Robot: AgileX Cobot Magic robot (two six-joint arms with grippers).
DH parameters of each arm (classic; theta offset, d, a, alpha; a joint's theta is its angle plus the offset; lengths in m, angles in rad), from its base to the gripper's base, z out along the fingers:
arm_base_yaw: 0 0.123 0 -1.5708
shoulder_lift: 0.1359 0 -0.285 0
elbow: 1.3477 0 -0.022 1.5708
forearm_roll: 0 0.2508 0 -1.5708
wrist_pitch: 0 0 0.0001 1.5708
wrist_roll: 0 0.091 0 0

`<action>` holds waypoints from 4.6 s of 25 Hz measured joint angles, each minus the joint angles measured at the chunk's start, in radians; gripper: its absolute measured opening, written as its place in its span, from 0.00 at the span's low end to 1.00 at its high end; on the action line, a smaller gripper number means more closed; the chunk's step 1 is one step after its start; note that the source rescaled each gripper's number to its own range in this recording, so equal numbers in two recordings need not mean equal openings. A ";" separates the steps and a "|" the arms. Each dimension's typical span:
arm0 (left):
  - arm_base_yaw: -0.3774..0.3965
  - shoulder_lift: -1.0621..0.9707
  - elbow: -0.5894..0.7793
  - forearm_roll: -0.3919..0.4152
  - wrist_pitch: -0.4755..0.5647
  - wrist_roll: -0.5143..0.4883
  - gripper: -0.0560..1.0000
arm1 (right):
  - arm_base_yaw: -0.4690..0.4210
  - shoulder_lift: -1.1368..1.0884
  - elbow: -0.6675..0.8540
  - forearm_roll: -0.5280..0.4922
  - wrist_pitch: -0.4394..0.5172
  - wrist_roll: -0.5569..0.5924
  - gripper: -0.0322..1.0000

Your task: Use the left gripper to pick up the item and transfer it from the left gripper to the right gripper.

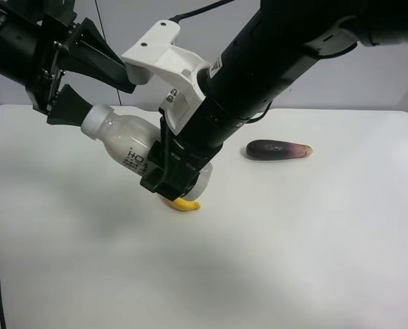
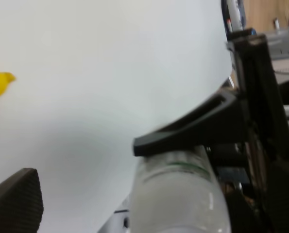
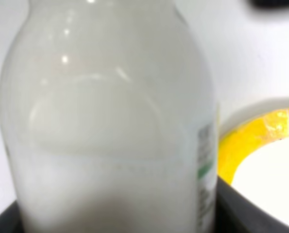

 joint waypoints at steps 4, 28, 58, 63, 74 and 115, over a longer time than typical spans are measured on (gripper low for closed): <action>0.069 0.000 0.000 0.000 0.000 0.014 0.83 | 0.000 0.000 0.000 0.007 0.000 0.001 0.03; 0.340 -0.415 0.000 0.132 -0.037 -0.002 0.84 | 0.000 0.000 0.000 0.027 -0.003 -0.003 0.03; 0.340 -1.331 0.121 0.804 -0.039 -0.386 0.84 | 0.000 0.000 0.000 0.028 -0.011 -0.003 0.03; 0.340 -1.512 0.287 0.925 -0.061 -0.468 0.84 | 0.000 0.000 0.000 0.028 -0.011 -0.003 0.03; 0.340 -1.557 0.535 0.989 -0.117 -0.518 0.85 | 0.000 0.000 0.000 0.028 -0.012 -0.003 0.03; 0.146 -1.557 0.637 0.989 -0.154 -0.510 0.85 | -0.022 -0.097 0.001 -0.321 0.015 0.642 0.03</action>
